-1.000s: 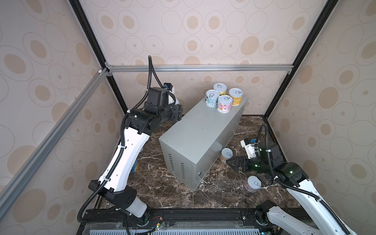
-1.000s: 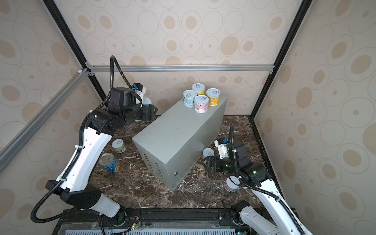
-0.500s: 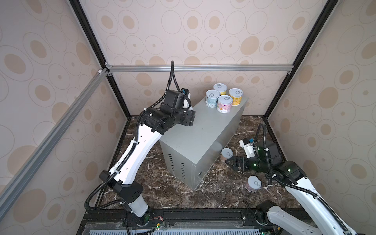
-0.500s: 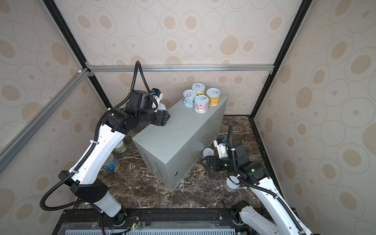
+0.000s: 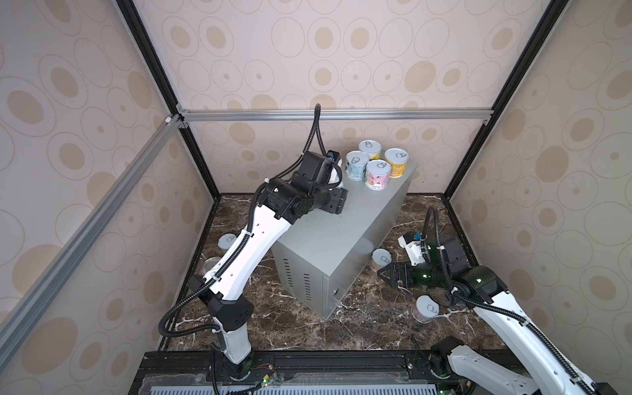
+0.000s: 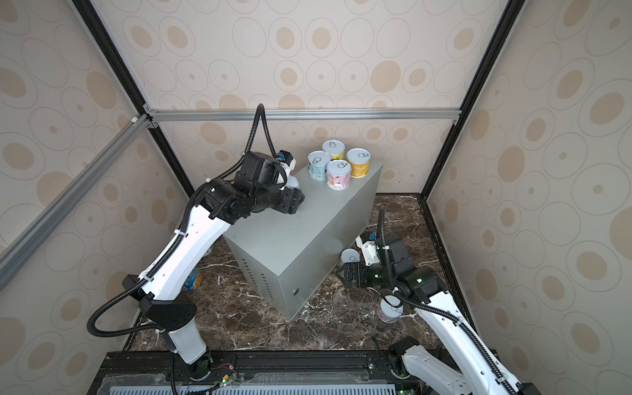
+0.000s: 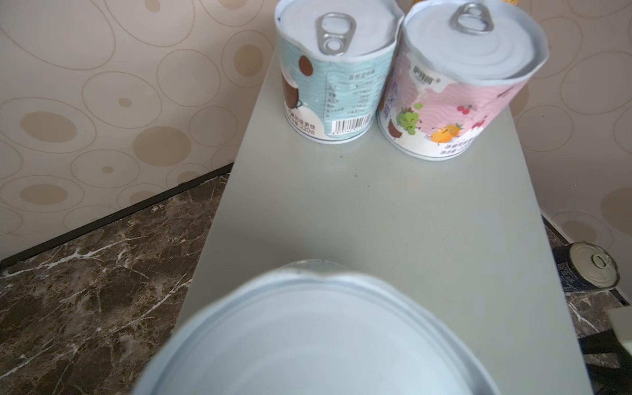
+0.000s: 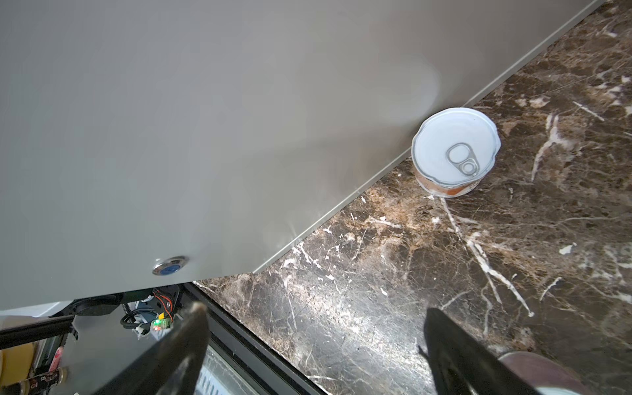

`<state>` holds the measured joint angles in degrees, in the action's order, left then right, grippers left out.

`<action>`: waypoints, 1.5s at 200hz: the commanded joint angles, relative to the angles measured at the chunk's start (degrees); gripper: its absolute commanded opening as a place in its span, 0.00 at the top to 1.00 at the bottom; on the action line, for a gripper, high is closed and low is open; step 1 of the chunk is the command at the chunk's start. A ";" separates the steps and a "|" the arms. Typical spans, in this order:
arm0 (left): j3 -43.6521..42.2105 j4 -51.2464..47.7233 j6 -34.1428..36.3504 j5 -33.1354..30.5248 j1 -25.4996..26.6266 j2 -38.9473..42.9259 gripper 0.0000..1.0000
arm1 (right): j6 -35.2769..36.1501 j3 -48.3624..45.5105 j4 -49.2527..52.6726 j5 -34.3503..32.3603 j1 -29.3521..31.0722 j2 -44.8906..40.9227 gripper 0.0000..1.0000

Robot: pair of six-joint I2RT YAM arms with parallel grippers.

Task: Place and organize the canned foods onto the counter
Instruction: 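Lift the held can with the left gripper up over the box top, then lower the can in front of the box-top cans with the left gripper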

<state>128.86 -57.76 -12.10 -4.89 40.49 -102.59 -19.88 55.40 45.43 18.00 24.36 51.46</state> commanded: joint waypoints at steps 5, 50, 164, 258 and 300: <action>3.61 1.69 1.73 -1.35 1.11 -0.01 0.35 | 1.24 0.54 0.28 0.04 -0.10 0.00 0.00; 3.75 1.65 1.99 -1.07 1.26 -1.42 0.31 | 1.28 -0.68 -1.00 0.57 -0.10 0.22 0.00; 6.27 1.73 2.15 -1.31 1.32 -3.52 0.06 | 1.62 -1.56 -1.09 0.02 -0.10 -0.65 0.00; -5.02 9.33 2.02 0.23 1.44 7.67 0.02 | 1.22 -1.26 -0.36 -0.59 -0.10 -2.02 0.00; -32.07 29.69 0.77 0.91 1.50 23.13 0.01 | 0.89 -1.96 -0.69 -0.46 -0.11 -2.39 0.00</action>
<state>106.28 -40.99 -11.11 -4.62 41.56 -85.78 -19.00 54.30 44.38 17.80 24.36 49.80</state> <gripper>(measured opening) 0.990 0.998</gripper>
